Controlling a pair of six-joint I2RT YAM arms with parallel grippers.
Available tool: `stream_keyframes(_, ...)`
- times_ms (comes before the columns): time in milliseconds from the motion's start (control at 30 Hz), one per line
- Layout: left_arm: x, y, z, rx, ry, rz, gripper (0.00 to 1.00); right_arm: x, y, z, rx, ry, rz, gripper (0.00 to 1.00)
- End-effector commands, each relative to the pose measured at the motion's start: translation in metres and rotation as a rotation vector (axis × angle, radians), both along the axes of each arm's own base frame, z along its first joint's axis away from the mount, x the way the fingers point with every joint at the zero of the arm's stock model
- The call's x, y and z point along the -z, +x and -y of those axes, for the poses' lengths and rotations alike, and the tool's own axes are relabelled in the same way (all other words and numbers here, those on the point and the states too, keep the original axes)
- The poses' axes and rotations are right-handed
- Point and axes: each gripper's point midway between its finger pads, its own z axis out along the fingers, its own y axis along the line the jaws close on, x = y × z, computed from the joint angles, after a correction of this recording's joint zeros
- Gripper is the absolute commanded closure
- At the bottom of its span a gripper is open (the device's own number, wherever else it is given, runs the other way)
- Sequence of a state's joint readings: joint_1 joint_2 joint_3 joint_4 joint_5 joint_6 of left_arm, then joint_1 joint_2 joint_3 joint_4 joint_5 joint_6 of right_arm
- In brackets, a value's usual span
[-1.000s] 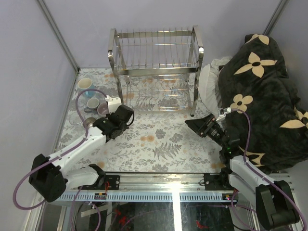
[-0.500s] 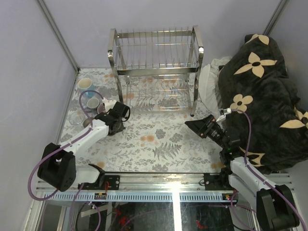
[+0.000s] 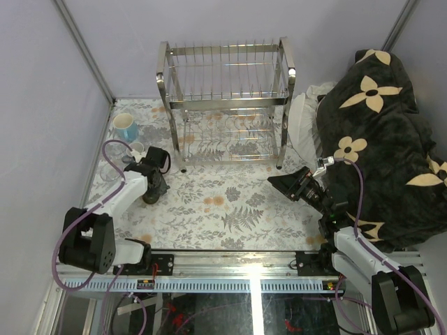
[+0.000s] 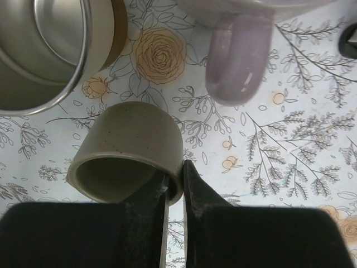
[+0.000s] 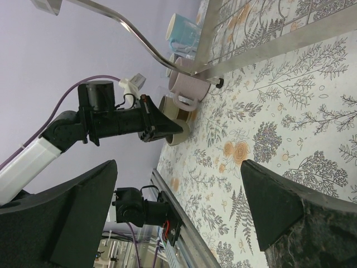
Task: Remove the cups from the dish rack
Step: Place the cup at the center of the board, then reset both arms
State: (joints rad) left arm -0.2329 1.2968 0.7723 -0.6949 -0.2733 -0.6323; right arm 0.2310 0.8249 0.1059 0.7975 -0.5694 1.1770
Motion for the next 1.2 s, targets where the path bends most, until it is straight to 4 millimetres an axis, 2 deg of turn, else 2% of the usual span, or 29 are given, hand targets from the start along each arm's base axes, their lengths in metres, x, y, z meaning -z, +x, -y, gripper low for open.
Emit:
stream_keyframes(0, 0.007, 0.001, 0.002, 0.021, -0.048, -0.038, 0.99, -0.015, -0.001, -0.003, -0.022, 0.011, 0.061, 0.0)
stream_keyframes(233, 0.024, 0.003, 0.0, 0.011, -0.087, -0.095, 0.95, -0.012, 0.0, -0.003, -0.02, 0.012, 0.049, 0.0)
stream_keyframes(333, 0.024, 0.003, -0.002, 0.001, -0.078, -0.106, 0.86, -0.013, 0.0, -0.003, -0.019, 0.013, 0.05, 0.0)
stream_keyframes(400, 0.023, 0.004, -0.003, -0.004, -0.074, -0.104, 0.85, -0.012, 0.001, -0.003, -0.017, 0.011, 0.049, 0.0)
stream_keyframes(600, 0.014, 0.006, -0.006, -0.016, -0.06, -0.07, 0.7, -0.01, 0.001, -0.003, -0.016, 0.012, 0.042, 0.0)
stream_keyframes(767, 0.001, 0.009, -0.012, -0.033, -0.033, -0.035, 0.58, -0.011, 0.001, -0.003, -0.015, 0.011, 0.045, 0.0)
stream_keyframes(933, -0.023, 0.016, -0.017, -0.06, -0.019, 0.041, 0.43, -0.009, 0.002, -0.002, -0.01, -0.001, 0.044, 0.0)
stream_keyframes(1167, -0.071, 0.032, 0.001, -0.057, -0.125, 0.255, 0.33, -0.012, 0.004, -0.001, -0.007, -0.027, 0.062, 0.0)
